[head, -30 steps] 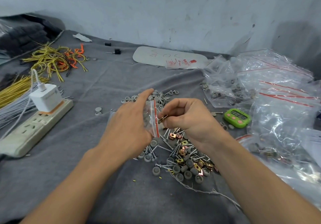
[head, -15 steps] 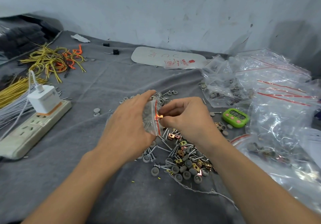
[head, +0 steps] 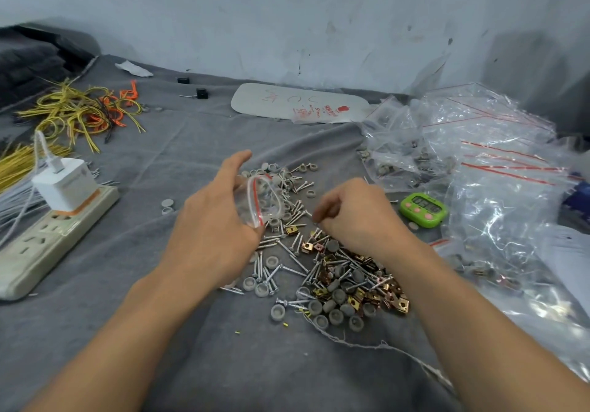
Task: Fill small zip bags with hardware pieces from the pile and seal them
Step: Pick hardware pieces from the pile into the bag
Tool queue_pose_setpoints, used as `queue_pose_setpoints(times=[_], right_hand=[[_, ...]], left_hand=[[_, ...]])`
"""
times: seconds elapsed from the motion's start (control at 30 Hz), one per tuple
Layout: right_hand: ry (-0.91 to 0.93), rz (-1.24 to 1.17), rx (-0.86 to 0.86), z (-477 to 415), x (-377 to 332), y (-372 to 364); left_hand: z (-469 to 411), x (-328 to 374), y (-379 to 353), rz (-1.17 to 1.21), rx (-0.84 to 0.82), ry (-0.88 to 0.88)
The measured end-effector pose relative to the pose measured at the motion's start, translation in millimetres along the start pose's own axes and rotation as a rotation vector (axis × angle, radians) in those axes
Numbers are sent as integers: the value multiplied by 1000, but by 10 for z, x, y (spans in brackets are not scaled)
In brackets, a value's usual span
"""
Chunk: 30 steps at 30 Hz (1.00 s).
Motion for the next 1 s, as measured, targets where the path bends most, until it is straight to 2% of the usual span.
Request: queue_pose_setpoints(times=[0.13, 0.27, 0.37, 0.47, 0.57, 0.63, 0.7, 0.83, 0.9, 1.0], right_hand=[[-32, 213, -55, 33, -29, -175], [-11, 311, -38, 53, -141, -247], [26, 299, -60, 93, -154, -290], [-8, 128, -34, 75, -92, -147], [10, -277, 28, 79, -105, 61], [53, -476, 8, 117, -199, 89], [106, -511, 8, 138, -348, 30], [178, -399, -30, 127, -597, -161], [146, -463, -58, 69, -539, -135], [51, -517, 43, -30, -229, 95]], left_hand=[[2, -8, -18, -9, -19, 9], [11, -12, -13, -12, -24, 3], [6, -13, -4, -15, -23, 5], [-3, -9, -6, -21, -29, 3], [-7, 23, -38, -32, -44, -24], [-6, 20, -67, -45, -56, -22], [1, 1, -106, -57, -80, -6], [16, -16, -110, -48, -76, -1], [13, -44, -83, -24, -77, 11], [0, -74, -24, -16, -43, 12]])
Point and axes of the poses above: each hand's wrist, its own z-axis away from the middle knuckle, its own y-axis out of the back of the hand, x = y × z, the point moved 7 cm from there along -z, towards the middle knuckle, and after that the axes turned 11 degrees about -y, right-handed, at the moved point
